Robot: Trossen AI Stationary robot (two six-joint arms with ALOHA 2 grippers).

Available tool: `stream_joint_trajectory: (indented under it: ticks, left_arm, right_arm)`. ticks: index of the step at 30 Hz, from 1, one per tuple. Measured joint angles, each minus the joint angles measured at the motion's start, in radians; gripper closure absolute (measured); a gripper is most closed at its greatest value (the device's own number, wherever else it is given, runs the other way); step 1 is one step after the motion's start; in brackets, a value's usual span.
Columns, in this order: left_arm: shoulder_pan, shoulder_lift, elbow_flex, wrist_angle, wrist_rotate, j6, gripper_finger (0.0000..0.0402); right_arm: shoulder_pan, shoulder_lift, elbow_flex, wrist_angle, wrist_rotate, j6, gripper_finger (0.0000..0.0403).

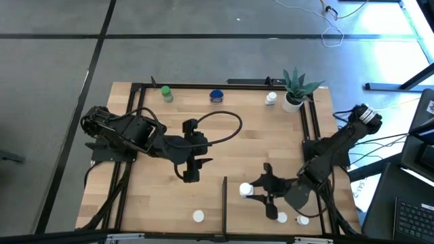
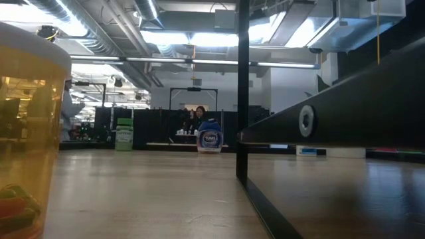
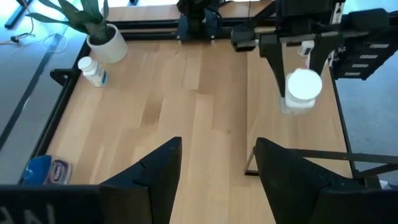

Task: Pick and place medicine bottles onto shelf by color
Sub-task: Put the bottom left white pill bottle onto the shelf

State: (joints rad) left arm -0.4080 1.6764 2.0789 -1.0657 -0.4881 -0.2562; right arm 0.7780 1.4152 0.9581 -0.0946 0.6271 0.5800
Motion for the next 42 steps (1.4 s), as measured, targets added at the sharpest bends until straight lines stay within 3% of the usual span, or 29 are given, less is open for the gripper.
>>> stream_joint_trajectory:
  ticks: [31,35,42]
  left_arm:
    - [0.000,0.001,0.000,0.002,0.000,-0.004,0.0204]
    - [0.000,0.001,0.000,0.000,0.000,-0.004,0.0204]
    - [0.009,0.001,0.000,0.000,-0.002,-0.004,0.0204]
  right_arm:
    - [0.019,0.096,0.000,0.003,-0.022,0.103,0.0239]
    - [0.032,0.138,0.000,0.056,-0.069,0.119,0.0239]
    - [0.052,0.204,0.000,0.160,-0.054,0.098,0.0239]
